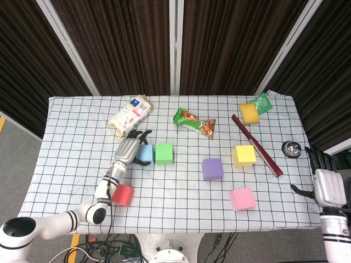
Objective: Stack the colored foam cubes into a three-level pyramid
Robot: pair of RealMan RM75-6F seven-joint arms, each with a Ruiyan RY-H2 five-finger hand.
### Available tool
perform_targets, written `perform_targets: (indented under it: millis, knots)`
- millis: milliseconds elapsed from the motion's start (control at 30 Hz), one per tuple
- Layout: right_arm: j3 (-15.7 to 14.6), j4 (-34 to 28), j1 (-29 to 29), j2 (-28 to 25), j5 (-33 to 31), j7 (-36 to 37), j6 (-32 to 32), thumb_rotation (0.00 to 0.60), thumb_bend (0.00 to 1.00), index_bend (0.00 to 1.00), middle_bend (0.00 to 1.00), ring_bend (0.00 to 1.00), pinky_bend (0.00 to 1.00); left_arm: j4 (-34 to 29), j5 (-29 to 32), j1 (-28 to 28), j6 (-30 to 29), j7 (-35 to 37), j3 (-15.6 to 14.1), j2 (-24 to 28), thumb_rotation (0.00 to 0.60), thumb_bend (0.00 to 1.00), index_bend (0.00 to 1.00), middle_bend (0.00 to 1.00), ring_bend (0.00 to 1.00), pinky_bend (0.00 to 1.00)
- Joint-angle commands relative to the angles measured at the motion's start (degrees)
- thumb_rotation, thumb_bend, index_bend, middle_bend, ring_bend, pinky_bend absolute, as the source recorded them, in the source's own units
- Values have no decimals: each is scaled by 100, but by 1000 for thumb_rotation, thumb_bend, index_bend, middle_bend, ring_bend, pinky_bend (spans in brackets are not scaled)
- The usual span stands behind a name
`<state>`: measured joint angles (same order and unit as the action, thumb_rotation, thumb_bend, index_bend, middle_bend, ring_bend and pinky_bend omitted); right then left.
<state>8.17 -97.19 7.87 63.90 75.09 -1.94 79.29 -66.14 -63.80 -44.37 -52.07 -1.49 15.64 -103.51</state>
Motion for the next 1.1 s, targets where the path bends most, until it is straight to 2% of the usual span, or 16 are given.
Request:
perform_targets:
  millis: [33, 467, 1100]
  knots:
    - [-1, 14, -2, 1, -12, 8, -8, 600, 0, 0, 0, 0, 0, 92, -29, 6, -65, 41, 6, -81, 600, 107, 110, 488, 110, 35]
    - [-15, 78, -9, 25, -60, 54, -59, 600, 0, 0, 0, 0, 0, 406, -112, -11, -229, 129, 44, -405, 600, 107, 103, 483, 110, 34]
    - [-31, 148, -17, 57, -85, 105, -103, 600, 0, 0, 0, 0, 0, 602, -150, -22, -262, 67, 63, -600, 600, 106, 103, 482, 110, 34]
